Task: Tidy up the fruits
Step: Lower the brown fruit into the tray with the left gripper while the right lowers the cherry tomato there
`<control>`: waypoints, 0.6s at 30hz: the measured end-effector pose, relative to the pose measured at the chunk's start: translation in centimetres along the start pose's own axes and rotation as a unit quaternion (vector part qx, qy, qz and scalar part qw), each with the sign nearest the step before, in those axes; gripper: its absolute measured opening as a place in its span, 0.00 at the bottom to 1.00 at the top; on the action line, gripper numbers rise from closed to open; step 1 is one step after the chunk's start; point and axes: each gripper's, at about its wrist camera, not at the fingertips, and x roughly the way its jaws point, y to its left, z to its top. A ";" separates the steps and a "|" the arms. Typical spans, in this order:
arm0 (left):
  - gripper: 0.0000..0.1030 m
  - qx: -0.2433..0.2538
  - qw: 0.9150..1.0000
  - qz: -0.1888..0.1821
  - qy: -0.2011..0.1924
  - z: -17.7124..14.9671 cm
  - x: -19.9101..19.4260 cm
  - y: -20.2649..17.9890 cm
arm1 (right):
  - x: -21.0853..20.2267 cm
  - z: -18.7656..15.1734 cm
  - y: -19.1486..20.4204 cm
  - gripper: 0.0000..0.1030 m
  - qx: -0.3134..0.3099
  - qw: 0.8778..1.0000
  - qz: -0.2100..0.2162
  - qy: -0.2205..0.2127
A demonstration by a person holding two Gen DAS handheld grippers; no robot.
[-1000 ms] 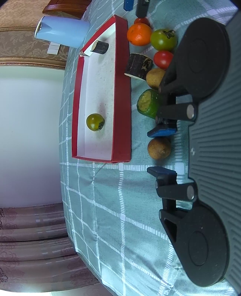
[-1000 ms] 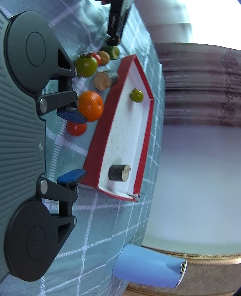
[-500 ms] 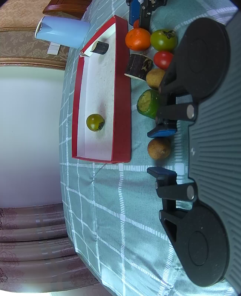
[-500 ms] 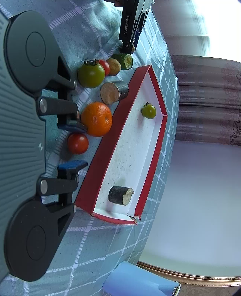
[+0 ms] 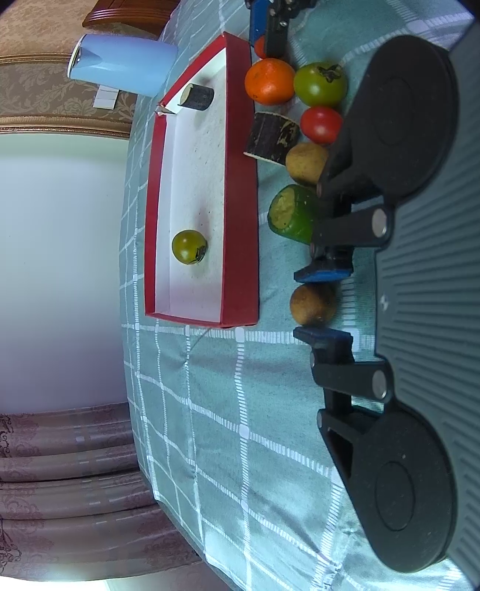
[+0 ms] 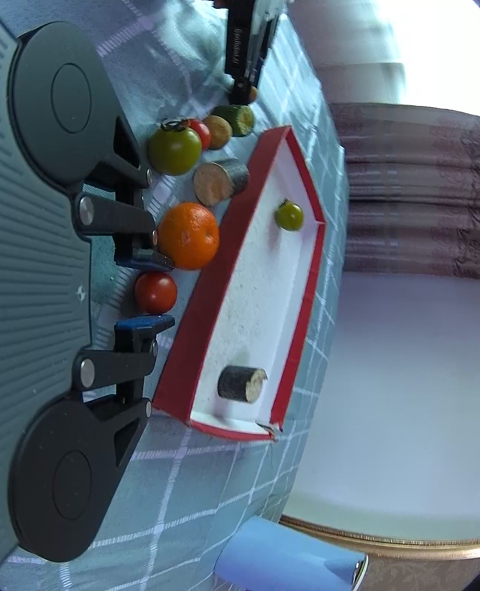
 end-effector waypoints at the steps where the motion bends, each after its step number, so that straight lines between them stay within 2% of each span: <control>1: 0.22 -0.001 1.000 0.000 0.000 0.0 0.0 0.0 | -0.1 0.0 -0.1 0.24 0.003 1.000 -0.001 -0.001; 7: 0.21 -0.010 1.000 -0.002 -0.017 -0.1 -0.8 0.3 | -0.6 0.0 -0.4 0.24 0.015 1.000 -0.008 -0.012; 10: 0.21 -0.006 1.000 0.009 -0.029 0.0 -1.4 0.1 | -0.8 0.2 -0.4 0.24 0.014 1.000 -0.012 -0.018; 18: 0.21 0.010 0.999 0.005 -0.051 2.3 -1.5 -1.0 | -0.7 2.2 -1.7 0.24 0.023 0.998 -0.035 -0.040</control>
